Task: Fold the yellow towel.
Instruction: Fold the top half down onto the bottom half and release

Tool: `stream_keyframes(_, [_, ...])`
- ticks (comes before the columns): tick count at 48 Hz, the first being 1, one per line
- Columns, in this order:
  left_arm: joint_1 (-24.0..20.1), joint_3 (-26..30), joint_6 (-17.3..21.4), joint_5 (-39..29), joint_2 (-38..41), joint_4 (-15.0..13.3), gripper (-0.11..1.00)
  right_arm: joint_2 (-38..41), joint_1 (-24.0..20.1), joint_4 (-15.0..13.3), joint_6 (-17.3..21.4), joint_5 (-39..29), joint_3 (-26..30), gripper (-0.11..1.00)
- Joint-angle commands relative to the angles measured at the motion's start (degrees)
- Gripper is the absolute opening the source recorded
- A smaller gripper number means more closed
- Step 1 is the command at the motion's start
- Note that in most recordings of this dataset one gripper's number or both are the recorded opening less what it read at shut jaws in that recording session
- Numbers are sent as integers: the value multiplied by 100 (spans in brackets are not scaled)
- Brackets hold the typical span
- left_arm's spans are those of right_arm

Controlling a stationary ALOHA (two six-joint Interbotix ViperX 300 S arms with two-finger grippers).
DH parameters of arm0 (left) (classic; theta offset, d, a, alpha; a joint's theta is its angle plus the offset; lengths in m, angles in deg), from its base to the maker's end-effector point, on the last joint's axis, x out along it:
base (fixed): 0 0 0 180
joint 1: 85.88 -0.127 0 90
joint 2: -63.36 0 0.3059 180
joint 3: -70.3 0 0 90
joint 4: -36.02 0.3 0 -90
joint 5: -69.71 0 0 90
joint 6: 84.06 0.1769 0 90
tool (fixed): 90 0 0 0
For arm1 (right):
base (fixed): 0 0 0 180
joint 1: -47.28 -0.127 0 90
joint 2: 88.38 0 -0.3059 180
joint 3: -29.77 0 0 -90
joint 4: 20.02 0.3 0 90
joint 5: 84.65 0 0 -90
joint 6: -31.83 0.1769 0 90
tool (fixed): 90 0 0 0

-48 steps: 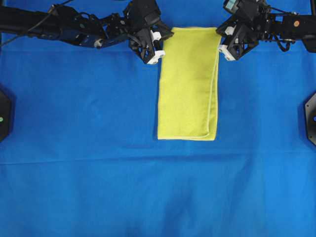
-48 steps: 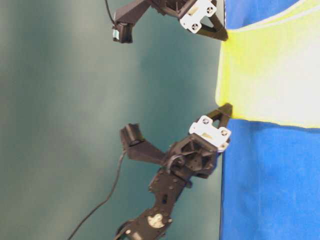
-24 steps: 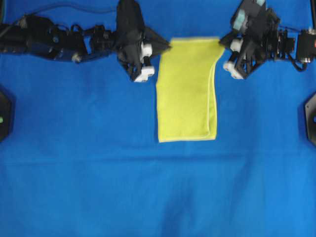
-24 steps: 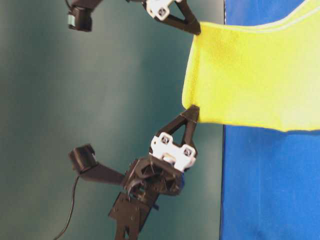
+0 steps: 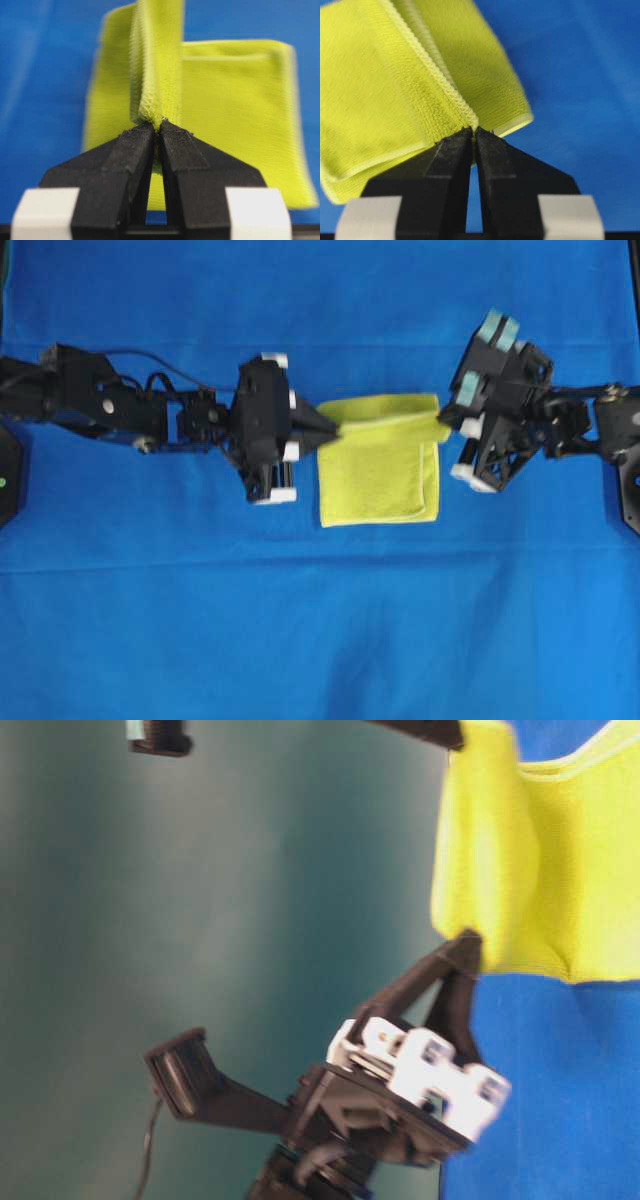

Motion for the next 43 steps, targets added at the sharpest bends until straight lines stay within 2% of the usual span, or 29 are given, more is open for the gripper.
stream_keyframes(1, [141,35,-9,0,53,9,3,255,-123,0,202,79,-18,4])
stream_keyframes(10, [369,149,-18,35,448,9,3,703,-343,0,527,431,-26,4])
stream_keyframes(22, [686,272,-70,220,729,9,3,782,-633,9,809,563,-26,4])
stream_keyframes(41, [650,325,-70,264,738,0,4,800,-650,0,826,993,0,4])
stream_keyframes(43, [650,334,-70,264,738,0,7,800,-659,0,826,1037,9,5])
